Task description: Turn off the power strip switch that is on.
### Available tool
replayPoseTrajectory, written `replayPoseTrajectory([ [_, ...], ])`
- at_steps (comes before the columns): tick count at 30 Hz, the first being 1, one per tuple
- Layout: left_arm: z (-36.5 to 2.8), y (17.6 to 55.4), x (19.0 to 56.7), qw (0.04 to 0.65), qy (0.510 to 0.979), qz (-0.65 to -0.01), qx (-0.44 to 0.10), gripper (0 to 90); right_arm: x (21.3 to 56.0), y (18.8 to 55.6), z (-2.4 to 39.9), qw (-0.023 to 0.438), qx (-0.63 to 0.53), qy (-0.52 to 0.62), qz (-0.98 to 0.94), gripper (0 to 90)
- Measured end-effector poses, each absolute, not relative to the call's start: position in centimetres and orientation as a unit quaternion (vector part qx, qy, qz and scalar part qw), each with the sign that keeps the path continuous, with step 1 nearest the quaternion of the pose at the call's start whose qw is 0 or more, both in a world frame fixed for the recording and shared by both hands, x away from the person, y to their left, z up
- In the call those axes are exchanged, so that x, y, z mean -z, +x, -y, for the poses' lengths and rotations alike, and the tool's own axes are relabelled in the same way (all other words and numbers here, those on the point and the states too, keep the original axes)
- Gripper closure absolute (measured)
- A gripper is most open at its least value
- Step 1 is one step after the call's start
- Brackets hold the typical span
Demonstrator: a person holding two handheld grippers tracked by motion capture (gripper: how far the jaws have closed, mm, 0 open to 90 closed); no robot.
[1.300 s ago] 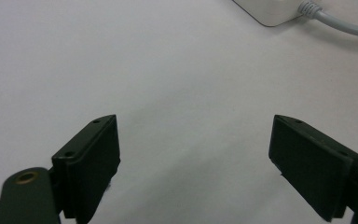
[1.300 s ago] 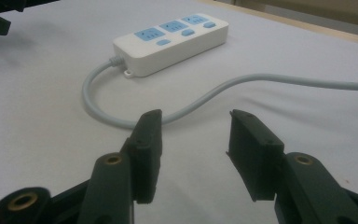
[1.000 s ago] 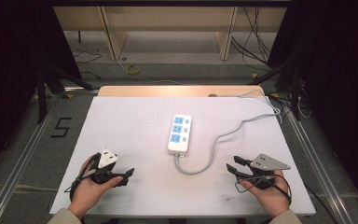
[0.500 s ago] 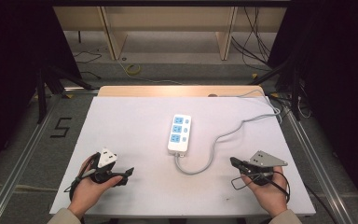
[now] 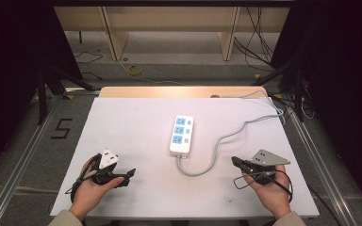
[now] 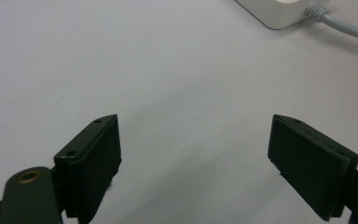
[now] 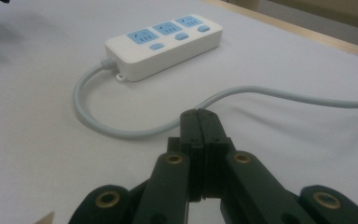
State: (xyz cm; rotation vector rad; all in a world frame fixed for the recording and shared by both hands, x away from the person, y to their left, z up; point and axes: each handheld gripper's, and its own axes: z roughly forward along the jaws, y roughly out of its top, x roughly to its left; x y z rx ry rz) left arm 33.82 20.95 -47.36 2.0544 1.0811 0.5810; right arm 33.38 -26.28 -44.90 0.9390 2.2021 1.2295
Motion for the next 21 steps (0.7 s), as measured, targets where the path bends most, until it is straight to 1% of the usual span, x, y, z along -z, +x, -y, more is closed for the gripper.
replayPoseTrajectory([
  [21,-21.0,33.9,47.4,0.364,0.799,-0.420,-0.230,17.7,43.9,34.8,25.0,0.216,-0.428,0.334,-0.812,90.0],
])
